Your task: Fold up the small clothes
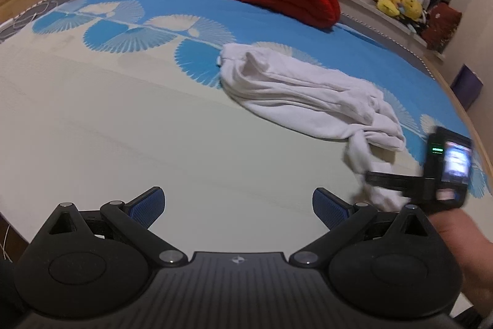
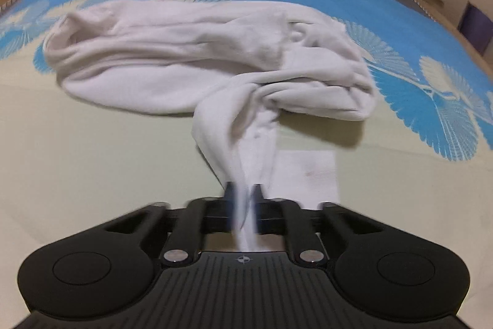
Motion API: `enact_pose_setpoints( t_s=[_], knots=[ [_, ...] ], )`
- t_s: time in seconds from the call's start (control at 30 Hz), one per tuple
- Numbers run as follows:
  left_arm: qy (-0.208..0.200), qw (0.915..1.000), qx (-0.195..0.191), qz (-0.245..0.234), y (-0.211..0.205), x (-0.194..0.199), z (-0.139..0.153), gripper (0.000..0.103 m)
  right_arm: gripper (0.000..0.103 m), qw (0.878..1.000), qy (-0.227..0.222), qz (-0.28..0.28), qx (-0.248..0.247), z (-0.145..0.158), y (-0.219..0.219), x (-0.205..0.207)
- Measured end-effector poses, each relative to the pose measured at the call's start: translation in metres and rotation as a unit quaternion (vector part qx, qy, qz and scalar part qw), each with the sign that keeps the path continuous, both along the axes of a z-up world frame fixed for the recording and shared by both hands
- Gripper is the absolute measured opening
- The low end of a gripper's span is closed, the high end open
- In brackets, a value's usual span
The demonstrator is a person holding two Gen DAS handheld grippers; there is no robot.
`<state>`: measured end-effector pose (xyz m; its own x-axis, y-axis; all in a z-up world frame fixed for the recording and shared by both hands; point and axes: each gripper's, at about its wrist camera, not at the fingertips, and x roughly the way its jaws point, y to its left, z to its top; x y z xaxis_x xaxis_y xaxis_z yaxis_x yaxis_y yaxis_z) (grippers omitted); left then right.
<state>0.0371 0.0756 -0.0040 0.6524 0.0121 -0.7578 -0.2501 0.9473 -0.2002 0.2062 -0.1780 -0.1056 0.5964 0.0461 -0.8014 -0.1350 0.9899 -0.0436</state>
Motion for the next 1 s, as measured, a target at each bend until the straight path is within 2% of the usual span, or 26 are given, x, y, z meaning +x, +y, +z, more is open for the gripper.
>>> enact_pose_setpoints(
  t_s=[0.1,0.23,0.3,0.37,0.43,0.47,0.53,0.6,0.63,0.67,0.7,0.77,0.9,0.93,1.0],
  knots=[
    [0.009,0.9998,-0.014,0.009,0.011,0.002,-0.002,0.102,0.004,0.999,-0.006,-0.033,-0.020,0.005,-0.035,0.006],
    [0.012,0.9998,-0.017,0.003,0.012,0.002,-0.002,0.102,0.004,0.991,0.015,-0.114,-0.062,0.007,-0.117,0.019],
    [0.011,0.9998,-0.014,-0.005,0.008,0.001,-0.001,0.102,0.004,0.979,0.023,-0.184,-0.088,0.005,-0.166,0.025],
    [0.012,0.9998,-0.010,-0.011,0.003,0.001,0.000,0.102,0.004,0.961,0.021,-0.251,-0.115,0.006,-0.207,0.024],
    [0.015,0.9998,-0.006,-0.015,0.000,0.001,-0.001,0.102,0.004,0.948,0.006,-0.299,-0.106,-0.002,-0.236,0.022],
    [0.017,0.9997,-0.004,-0.017,-0.002,0.002,-0.002,0.102,0.005,0.944,-0.011,-0.312,-0.106,0.004,-0.245,0.014],
    [0.020,0.9996,-0.001,-0.020,-0.005,0.003,-0.004,0.102,0.009,0.944,-0.026,-0.314,-0.094,-0.002,-0.246,0.006],
    [0.020,0.9994,0.004,-0.027,-0.008,0.002,-0.003,0.102,0.012,0.943,0.001,-0.321,-0.092,-0.011,-0.243,0.011],
    [0.019,0.9993,0.012,-0.029,-0.009,0.002,-0.001,0.102,0.015,0.941,-0.011,-0.329,-0.076,-0.007,-0.242,0.012],
    [0.016,0.9992,0.017,-0.031,-0.010,0.002,0.004,0.102,0.023,0.941,-0.036,-0.329,-0.070,0.001,-0.240,0.011],
    [0.012,0.9993,0.015,-0.033,-0.010,0.004,0.010,0.102,0.030,0.941,-0.056,-0.322,-0.083,0.010,-0.233,0.010],
    [0.004,0.9987,0.019,-0.046,-0.014,0.016,0.023,0.102,0.037,0.940,-0.093,-0.312,-0.107,0.026,-0.225,0.002],
    [-0.030,0.9916,0.082,-0.095,-0.036,0.059,0.047,0.101,0.038,0.939,-0.155,-0.289,-0.105,0.048,-0.219,-0.002],
    [-0.044,0.9889,0.096,-0.105,-0.041,0.071,0.048,0.097,0.038,0.942,-0.169,-0.270,-0.105,0.054,-0.212,-0.004],
    [-0.056,0.9822,0.113,-0.139,-0.049,0.097,0.042,0.069,0.038,0.954,-0.190,-0.216,-0.080,0.059,-0.200,-0.004]
  ],
)
